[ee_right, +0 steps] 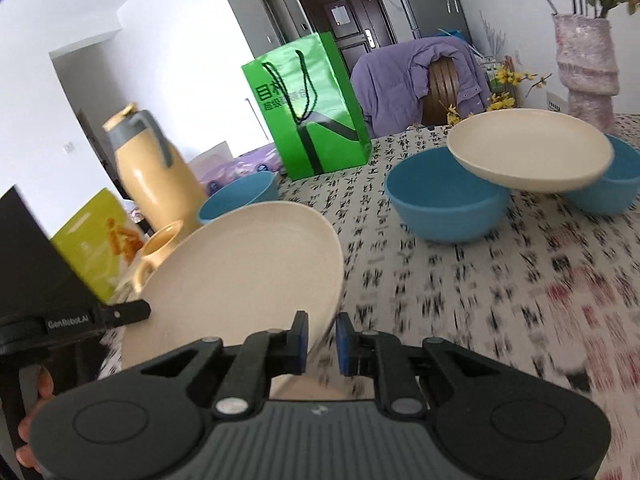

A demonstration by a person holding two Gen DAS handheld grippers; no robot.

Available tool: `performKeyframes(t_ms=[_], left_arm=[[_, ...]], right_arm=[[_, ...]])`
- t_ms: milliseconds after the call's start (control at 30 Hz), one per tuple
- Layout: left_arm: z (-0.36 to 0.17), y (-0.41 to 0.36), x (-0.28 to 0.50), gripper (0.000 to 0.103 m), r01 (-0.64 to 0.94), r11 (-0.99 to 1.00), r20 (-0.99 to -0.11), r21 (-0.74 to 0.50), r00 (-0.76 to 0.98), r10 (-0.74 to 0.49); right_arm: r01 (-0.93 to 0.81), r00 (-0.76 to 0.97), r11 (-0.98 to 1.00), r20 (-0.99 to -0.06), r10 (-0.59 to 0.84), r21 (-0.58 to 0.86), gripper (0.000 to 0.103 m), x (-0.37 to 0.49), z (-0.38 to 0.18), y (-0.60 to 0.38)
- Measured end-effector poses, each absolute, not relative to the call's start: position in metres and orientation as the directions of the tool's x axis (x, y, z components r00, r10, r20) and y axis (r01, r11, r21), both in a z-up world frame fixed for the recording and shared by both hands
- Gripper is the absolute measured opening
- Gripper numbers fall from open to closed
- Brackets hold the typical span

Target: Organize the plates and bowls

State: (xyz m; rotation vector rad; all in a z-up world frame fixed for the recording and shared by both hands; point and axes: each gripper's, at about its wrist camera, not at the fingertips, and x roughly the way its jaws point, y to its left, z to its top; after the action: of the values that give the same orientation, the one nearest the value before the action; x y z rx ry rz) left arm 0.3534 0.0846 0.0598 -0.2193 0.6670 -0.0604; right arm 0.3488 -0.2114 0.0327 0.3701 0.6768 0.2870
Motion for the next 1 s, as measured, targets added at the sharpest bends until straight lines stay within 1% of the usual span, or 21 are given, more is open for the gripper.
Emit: performKeyframes(t_ms=[100, 233, 433, 600, 800, 900, 1000], left_arm=[[0.057, 0.081, 0.315, 0.007, -0.026, 0.977, -0.609, -0.213, 0.786, -0.112], [0.054, 0.082, 0.266, 0.007, -0.037, 0.971, -0.589, -0.235, 0.801, -0.111], [0.042, 0.075, 0.199, 0.007, -0.046, 0.974, -0.592, -0.222, 0.8, -0.097], [0.027, 0.073, 0.156, 0.007, -0.05, 0.969, -0.598, -0.241, 0.794, -0.108], [0.011, 0.063, 0.11, 0.007, -0.045, 0.975, -0.594, -0.218, 0.799, -0.096], [0.005, 0.062, 0.091, 0.007, -0.04, 0.977, -0.582, -0.207, 0.808, -0.091], [-0.001, 0.067, 0.082, 0.007, -0.048, 0.974, -0.594, -0.223, 0.798, -0.097]], right_arm=[[-0.142, 0.749, 0.895, -0.545, 0.376, 0.423, 0.014, 0.311, 0.035, -0.213], [-0.153, 0.75, 0.898, -0.543, 0.377, 0.412, 0.014, 0.265, 0.035, -0.212], [-0.163, 0.741, 0.882, -0.535, 0.406, 0.442, 0.014, 0.2, 0.022, -0.218], [-0.147, 0.727, 0.876, -0.55, 0.411, 0.46, 0.014, 0.154, 0.002, -0.221], [-0.136, 0.722, 0.875, -0.558, 0.409, 0.466, 0.014, 0.107, -0.014, -0.225], [-0.139, 0.721, 0.878, -0.561, 0.406, 0.457, 0.014, 0.091, -0.018, -0.225], [-0.152, 0.713, 0.88, -0.567, 0.413, 0.45, 0.014, 0.08, -0.022, -0.222]])
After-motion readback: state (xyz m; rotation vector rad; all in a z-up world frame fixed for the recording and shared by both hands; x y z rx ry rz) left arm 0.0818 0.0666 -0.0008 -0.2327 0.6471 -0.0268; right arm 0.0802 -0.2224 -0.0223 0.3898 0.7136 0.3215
